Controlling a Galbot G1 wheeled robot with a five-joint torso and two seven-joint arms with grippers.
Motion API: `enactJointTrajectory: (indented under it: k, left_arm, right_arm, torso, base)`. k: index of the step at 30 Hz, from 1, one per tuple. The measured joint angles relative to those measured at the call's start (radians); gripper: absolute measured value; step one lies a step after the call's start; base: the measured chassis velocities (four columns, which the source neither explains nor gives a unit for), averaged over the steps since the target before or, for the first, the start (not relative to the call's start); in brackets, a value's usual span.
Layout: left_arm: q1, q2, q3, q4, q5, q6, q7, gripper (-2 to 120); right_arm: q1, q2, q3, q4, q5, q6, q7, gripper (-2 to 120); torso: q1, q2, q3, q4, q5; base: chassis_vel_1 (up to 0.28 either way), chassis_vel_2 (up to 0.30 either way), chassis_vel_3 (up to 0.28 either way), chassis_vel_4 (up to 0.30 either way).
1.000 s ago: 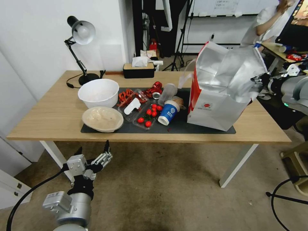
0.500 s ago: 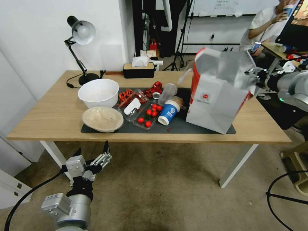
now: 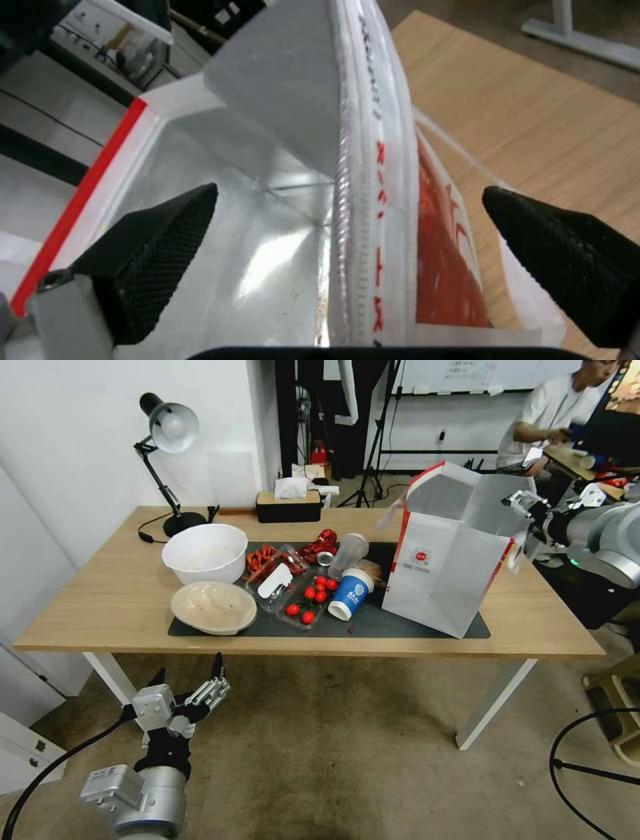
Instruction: Pick up the food delivery bag from the floor and place it on the table.
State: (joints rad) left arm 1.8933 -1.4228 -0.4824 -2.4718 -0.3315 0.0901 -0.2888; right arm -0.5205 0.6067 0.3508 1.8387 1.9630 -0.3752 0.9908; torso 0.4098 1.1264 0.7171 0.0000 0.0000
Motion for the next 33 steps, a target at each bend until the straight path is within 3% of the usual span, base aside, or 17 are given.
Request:
enactJointTrajectory:
  k: [10,12,14,16,18,19,28,33]
  left_arm:
    - [0.001,0.000,-0.002,-0.007,0.001,-0.003,0.000,100]
    - [0.000,-0.001,-0.003,-0.009,0.004,-0.003,-0.003,100]
    - [0.000,-0.001,-0.003,-0.009,0.005,-0.003,-0.003,100]
    - [0.000,-0.001,-0.005,-0.009,0.008,-0.005,-0.005,100]
    - [0.000,-0.001,-0.005,-0.009,0.010,-0.005,-0.005,100]
    - [0.000,-0.002,-0.007,-0.009,0.015,-0.006,-0.005,100]
    - [-0.001,-0.009,-0.017,-0.013,0.041,-0.011,0.006,100]
    - [0.001,-0.010,-0.021,-0.018,0.045,-0.017,0.012,100]
  right_arm:
    - [-0.046,-0.036,0.016,0.086,-0.190,0.065,-0.070,100]
    - [-0.090,-0.055,0.026,0.123,-0.350,0.096,-0.142,100]
    - [-0.108,-0.062,0.031,0.132,-0.400,0.106,-0.179,100]
    - [-0.198,-0.090,0.052,0.162,-0.598,0.169,-0.350,100]
    - [-0.221,-0.096,0.059,0.171,-0.638,0.190,-0.388,100]
    - [-0.288,-0.109,0.078,0.199,-0.728,0.246,-0.476,100]
    - [-0.582,-0.111,0.152,0.344,-0.884,0.415,-0.691,100]
    - [-0.655,-0.096,0.150,0.395,-0.937,0.474,-0.736,100]
  torso:
    - [0.000,0.000,0.000,0.0000,0.0000]
    - [0.000,0.000,0.000,0.0000,-0.0001]
    - [0.000,0.000,0.000,0.0000,0.0000]
    - [0.000,0.000,0.000,0.0001,0.0000]
    - [0.000,0.000,0.000,0.0000,-0.0001]
    - [0.000,0.000,0.000,-0.0002,0.0000]
    - [0.000,0.000,0.000,-0.0001,0.0001]
    - [0.000,0.000,0.000,0.0000,0.0000]
  base:
    - [0.000,0.000,0.000,0.000]
    - [0.000,0.000,0.000,0.000]
    - [0.000,0.000,0.000,0.000]
    - [0.000,0.000,0.000,0.000]
    - [0.000,0.000,0.000,0.000]
    - [0.000,0.000,0.000,0.000]
    - [0.000,0.000,0.000,0.000]
    - [0.000,0.000,0.000,0.000]
